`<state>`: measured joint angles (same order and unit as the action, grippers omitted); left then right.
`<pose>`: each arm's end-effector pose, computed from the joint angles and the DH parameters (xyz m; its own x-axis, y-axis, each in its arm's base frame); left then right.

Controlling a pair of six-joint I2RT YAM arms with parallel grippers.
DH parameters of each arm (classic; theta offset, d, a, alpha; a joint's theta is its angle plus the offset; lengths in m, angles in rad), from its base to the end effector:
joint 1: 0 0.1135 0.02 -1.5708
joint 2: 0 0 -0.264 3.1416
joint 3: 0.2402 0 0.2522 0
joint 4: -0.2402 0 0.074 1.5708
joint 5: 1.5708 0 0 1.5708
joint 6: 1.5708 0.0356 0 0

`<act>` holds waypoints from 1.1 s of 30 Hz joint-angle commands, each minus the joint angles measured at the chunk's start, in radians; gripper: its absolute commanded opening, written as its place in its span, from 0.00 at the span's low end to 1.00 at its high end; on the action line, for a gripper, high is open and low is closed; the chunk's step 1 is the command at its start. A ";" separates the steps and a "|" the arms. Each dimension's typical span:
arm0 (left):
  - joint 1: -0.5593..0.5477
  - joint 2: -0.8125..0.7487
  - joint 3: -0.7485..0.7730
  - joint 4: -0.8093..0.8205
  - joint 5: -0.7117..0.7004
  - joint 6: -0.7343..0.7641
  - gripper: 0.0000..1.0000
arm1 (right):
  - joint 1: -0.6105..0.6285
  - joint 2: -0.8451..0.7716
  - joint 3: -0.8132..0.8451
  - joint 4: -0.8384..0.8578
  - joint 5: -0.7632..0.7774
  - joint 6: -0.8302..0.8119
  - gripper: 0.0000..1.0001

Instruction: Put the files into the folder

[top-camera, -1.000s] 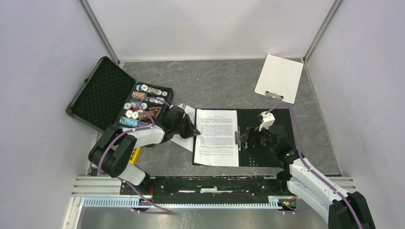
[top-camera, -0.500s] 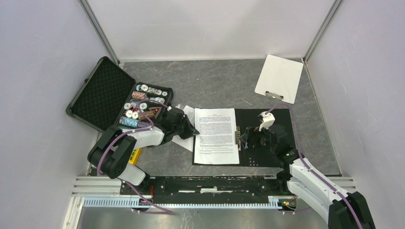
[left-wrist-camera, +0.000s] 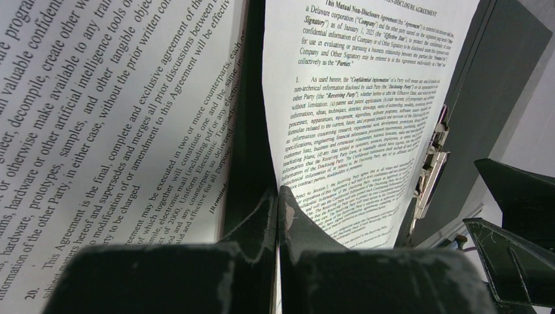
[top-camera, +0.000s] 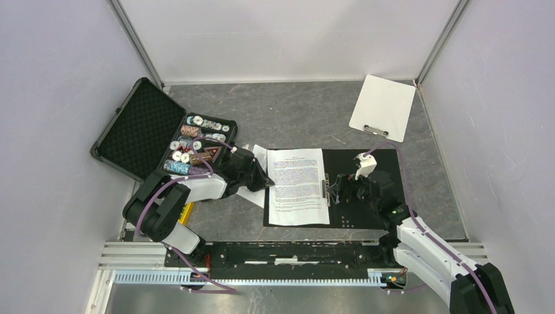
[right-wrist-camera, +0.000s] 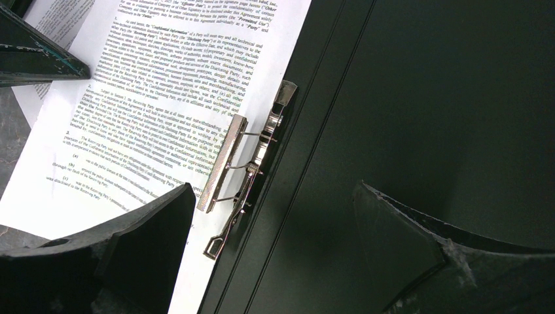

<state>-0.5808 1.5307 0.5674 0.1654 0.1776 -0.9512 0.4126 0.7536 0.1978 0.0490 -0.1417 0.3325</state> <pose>0.2262 -0.1560 0.1323 -0.8712 -0.3867 -0.3025 -0.1137 0.7583 -0.6419 0.1471 0.0699 0.1628 -0.5868 0.0959 -0.8040 -0.3370 0.8740 0.3502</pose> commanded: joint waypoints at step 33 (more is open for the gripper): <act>-0.024 -0.114 0.206 -0.300 -0.111 0.125 0.79 | 0.263 -0.087 0.018 0.084 0.055 -0.845 0.98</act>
<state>-0.6025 1.4693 0.7246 -0.0906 0.0872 -0.8894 0.6205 0.6579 0.2008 0.1776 -0.1329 -0.3531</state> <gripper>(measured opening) 0.777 0.979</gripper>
